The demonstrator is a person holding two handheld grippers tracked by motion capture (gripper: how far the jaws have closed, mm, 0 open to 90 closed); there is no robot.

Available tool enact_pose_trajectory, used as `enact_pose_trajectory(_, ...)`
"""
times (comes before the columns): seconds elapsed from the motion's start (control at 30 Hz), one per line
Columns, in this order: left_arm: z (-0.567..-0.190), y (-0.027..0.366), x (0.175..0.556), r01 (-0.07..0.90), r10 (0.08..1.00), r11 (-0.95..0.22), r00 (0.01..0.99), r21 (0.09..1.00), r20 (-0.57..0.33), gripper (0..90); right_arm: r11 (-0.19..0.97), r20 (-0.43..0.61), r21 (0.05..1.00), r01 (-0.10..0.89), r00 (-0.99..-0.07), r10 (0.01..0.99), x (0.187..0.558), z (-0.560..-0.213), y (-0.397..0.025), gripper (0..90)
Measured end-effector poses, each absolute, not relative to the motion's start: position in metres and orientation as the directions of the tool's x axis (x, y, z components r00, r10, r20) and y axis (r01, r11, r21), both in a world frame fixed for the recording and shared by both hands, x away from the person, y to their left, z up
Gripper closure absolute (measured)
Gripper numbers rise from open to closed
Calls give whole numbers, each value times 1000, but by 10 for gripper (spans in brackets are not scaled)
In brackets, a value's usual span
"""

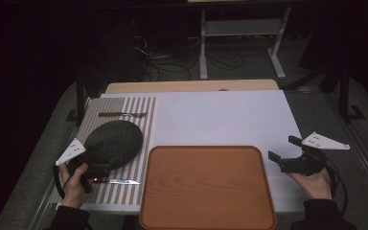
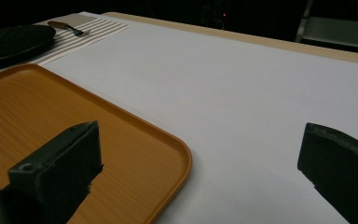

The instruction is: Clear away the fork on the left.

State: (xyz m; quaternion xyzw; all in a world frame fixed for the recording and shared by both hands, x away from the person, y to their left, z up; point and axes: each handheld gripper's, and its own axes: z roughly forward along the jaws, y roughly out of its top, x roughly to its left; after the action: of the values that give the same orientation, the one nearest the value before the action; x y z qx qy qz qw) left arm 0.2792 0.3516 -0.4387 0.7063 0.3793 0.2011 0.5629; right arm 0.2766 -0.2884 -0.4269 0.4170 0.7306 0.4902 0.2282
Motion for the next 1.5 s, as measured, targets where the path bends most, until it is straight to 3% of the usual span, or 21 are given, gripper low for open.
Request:
enact_pose_trajectory(0.73,-429,353,272,317,752,-72,640,946,-158,0,155,84,915,372,-552,830,270,-426,-287,0)
enact_pose_trajectory(0.9,-424,355,276,361,756,-102,634,927,-164,0,160,81,913,375,-551,831,270,-427,-287,0)
enact_pose_trajectory(1.5,-391,361,309,393,784,-273,620,878,-34,0,167,77,907,386,-541,838,268,-428,-288,0)
